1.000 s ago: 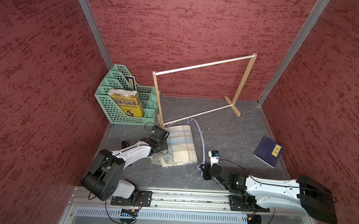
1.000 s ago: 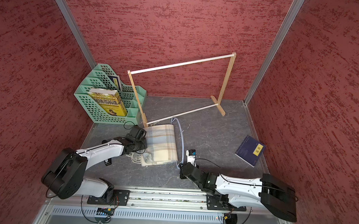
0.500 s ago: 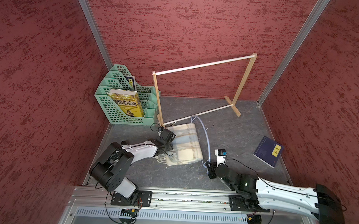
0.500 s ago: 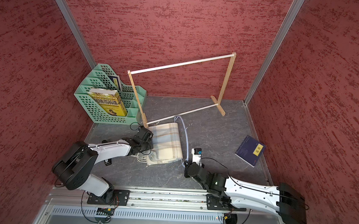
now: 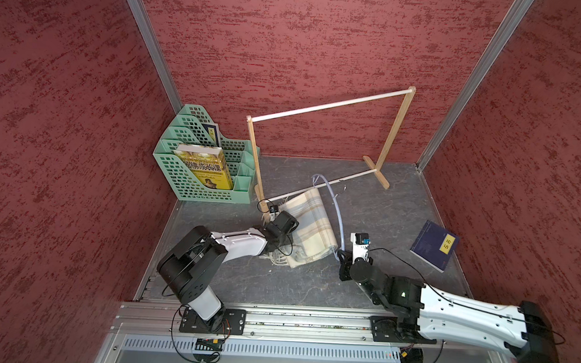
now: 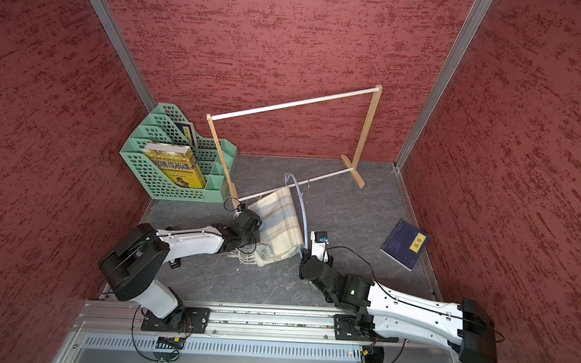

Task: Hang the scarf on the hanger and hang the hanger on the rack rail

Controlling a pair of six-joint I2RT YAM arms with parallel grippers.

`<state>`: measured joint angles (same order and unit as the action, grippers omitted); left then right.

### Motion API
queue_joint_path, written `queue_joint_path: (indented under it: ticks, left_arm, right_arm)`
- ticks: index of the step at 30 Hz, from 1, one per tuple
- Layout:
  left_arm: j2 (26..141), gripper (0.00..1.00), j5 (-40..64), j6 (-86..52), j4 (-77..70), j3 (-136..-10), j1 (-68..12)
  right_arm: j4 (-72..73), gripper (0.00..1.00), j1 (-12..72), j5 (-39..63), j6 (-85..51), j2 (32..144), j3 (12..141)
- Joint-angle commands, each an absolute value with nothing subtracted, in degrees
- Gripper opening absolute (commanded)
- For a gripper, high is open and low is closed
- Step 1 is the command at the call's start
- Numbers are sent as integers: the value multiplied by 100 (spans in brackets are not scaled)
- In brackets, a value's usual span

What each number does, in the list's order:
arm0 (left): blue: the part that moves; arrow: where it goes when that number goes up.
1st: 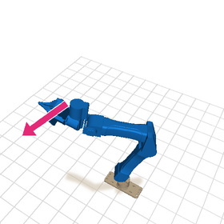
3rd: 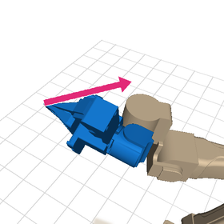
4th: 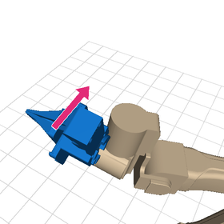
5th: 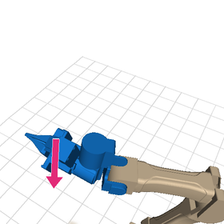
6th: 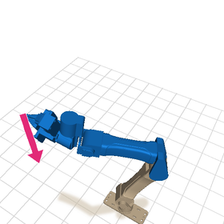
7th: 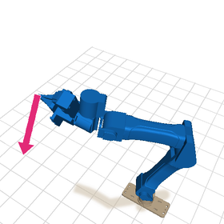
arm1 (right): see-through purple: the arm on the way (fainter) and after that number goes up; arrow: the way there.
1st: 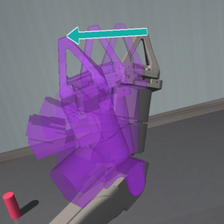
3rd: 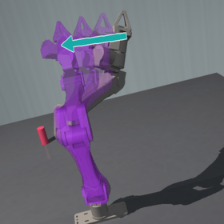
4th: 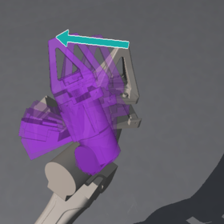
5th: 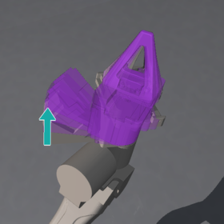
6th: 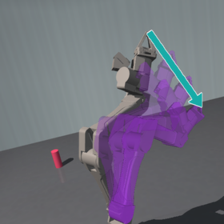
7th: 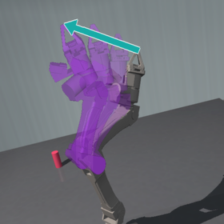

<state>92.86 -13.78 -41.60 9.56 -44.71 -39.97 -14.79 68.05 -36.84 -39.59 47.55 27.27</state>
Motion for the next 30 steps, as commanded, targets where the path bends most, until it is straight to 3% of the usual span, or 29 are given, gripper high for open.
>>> queue_joint_path:
  ticks: [1,15,30]
  left_arm:
    - [9465,0,-1504,-4078,1263,-4733,-4067]
    - [9696,0,-1563,-3804,1134,-5140,-4033]
    - [9415,7,-1595,-3857,1196,-5464,-4583]
  right_arm:
    - [-1351,0,6802,-4521,-3459,4566,3140]
    - [-2009,0,6792,-4729,-2898,4070,3692]
    - [-1471,0,6776,-4720,-2448,4406,3894]
